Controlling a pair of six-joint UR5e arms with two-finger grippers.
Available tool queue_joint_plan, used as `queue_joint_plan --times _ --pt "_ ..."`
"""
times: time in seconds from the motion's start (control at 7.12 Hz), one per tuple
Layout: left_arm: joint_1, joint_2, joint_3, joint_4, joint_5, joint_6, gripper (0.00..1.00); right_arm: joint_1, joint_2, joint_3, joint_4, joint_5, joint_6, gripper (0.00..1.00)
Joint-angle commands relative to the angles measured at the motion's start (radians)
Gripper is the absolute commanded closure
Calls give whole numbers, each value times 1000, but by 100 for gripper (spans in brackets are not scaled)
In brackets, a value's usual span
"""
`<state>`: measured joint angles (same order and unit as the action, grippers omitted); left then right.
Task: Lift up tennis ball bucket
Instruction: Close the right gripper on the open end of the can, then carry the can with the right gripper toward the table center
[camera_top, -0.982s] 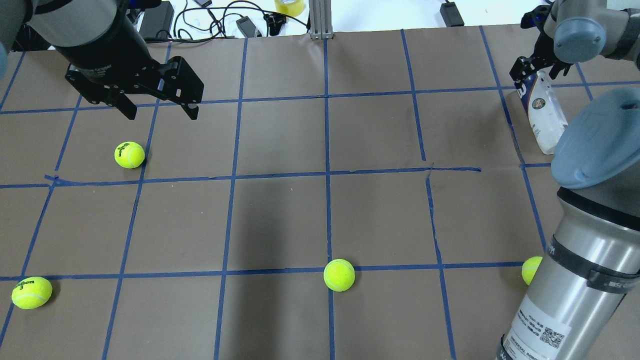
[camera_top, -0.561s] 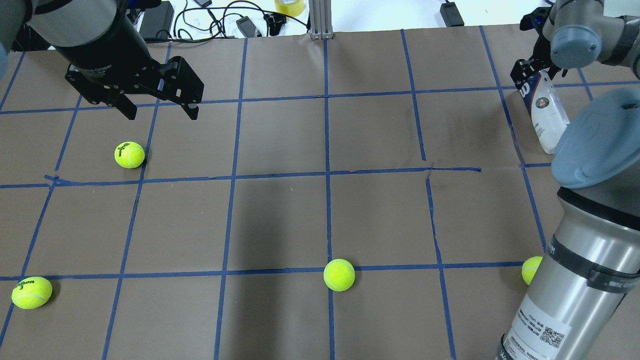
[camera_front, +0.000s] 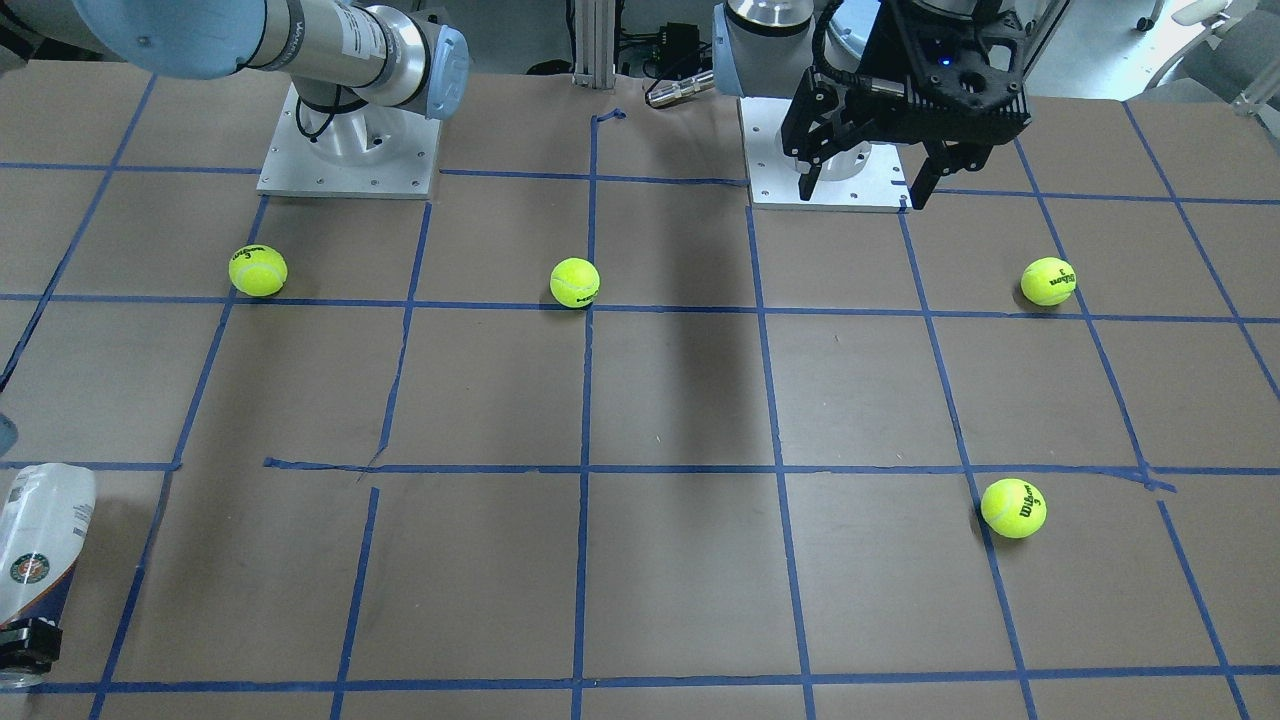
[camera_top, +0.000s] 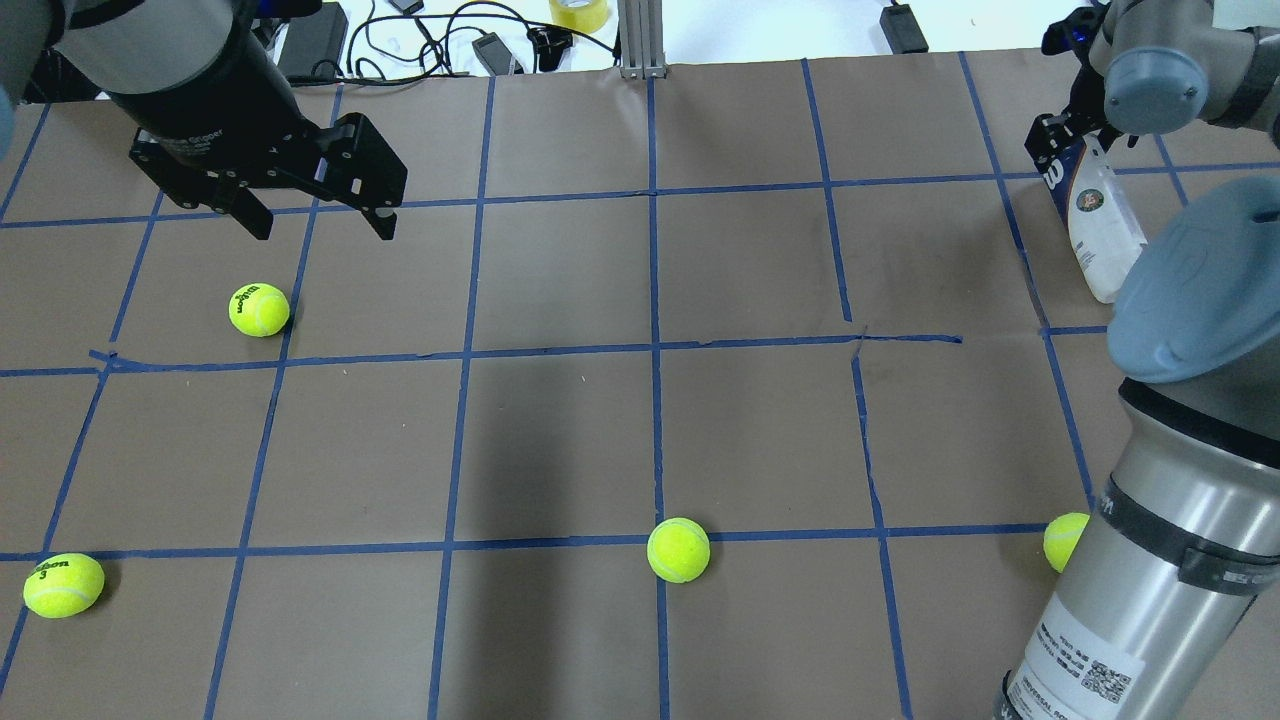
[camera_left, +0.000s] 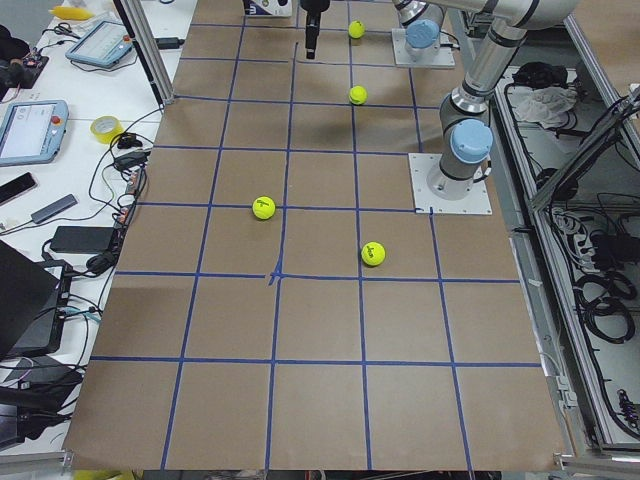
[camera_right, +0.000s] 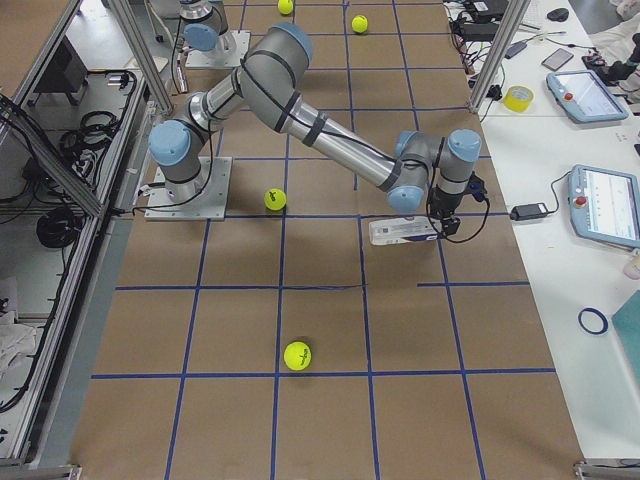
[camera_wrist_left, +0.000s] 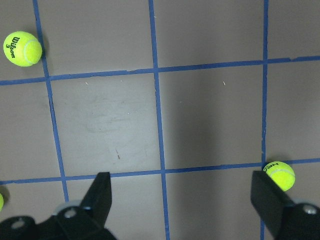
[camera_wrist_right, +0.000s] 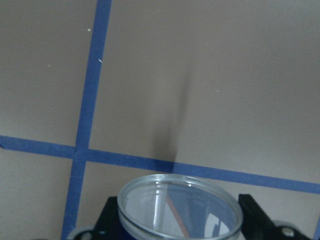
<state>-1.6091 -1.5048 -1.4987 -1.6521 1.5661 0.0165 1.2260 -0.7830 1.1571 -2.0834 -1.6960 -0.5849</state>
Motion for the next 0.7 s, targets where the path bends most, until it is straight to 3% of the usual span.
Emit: queue_joint_plan --times 0.0,0.42,0.56 --pt "0 0 0 0 0 3 0 67 -86 -1 5 -1 -88 42" --pt "2 0 0 2 0 6 0 252 -145 26 42 10 -130 44" --pt "2 -2 0 2 -3 6 0 338 -148 27 42 51 -189 51"
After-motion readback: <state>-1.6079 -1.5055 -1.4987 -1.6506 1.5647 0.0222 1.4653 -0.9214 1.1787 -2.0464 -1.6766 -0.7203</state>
